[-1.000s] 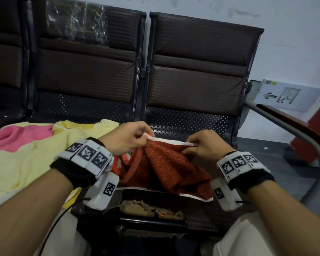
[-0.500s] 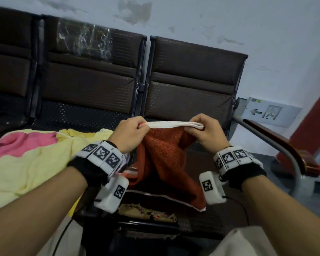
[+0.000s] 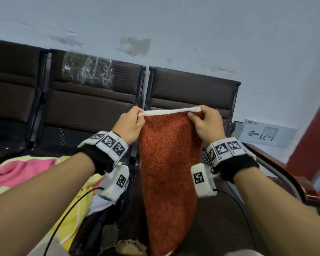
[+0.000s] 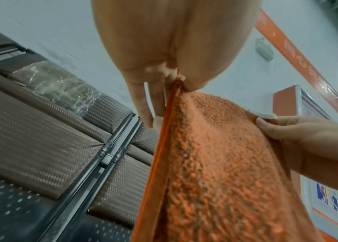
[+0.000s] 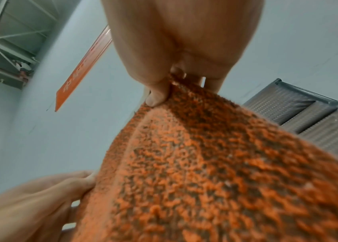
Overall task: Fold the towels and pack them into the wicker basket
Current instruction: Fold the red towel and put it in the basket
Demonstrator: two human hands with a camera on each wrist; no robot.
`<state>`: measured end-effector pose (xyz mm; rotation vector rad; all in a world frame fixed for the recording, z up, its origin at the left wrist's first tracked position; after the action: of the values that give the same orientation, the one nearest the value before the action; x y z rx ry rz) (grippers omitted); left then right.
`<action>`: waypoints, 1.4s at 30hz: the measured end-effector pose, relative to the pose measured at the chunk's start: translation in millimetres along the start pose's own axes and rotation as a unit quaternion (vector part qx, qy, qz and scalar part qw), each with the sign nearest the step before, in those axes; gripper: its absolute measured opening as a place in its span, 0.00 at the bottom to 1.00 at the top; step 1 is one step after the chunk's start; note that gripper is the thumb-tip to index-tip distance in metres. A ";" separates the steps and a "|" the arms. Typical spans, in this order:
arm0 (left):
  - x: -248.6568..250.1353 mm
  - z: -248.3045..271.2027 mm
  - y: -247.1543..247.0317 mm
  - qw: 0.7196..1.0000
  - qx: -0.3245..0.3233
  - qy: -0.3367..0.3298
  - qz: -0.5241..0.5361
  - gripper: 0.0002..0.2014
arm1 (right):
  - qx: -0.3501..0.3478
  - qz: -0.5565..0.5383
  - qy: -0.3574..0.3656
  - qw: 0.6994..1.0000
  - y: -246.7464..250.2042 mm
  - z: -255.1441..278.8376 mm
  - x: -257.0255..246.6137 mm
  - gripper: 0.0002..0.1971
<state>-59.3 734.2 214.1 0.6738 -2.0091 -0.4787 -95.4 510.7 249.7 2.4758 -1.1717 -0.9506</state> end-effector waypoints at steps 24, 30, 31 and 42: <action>-58.1 224.8 -98.0 0.960 -0.204 0.110 0.155 0.08 | -0.134 -0.034 -0.221 0.965 10.9 288.4 47.9 0.01; -72.3 228.5 -115.5 0.910 -0.231 0.204 0.278 0.22 | -0.128 -0.039 -0.230 0.964 -5.4 279.0 67.0 0.06; -76.0 226.8 -120.4 0.895 -0.255 0.218 0.293 0.27 | -0.120 -0.043 -0.236 0.963 -9.0 274.5 73.2 0.06; -110.8 157.4 -172.9 0.923 -0.269 0.200 0.191 0.09 | -0.249 -0.136 -0.354 0.891 -66.3 242.9 149.7 0.38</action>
<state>-103.9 680.4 -35.0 0.0238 -1.4709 -0.5689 -143.3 453.8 -33.6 1.9275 -0.5933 -2.0507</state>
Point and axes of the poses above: each hand's wrist, its own z-axis away from the middle knuckle, its own y-axis out of the back of the hand, x = y × z, the point moved 5 cm from there along -z, towards the middle knuckle, and after that the axes turned 6 degrees about y, right-handed, at the moved point
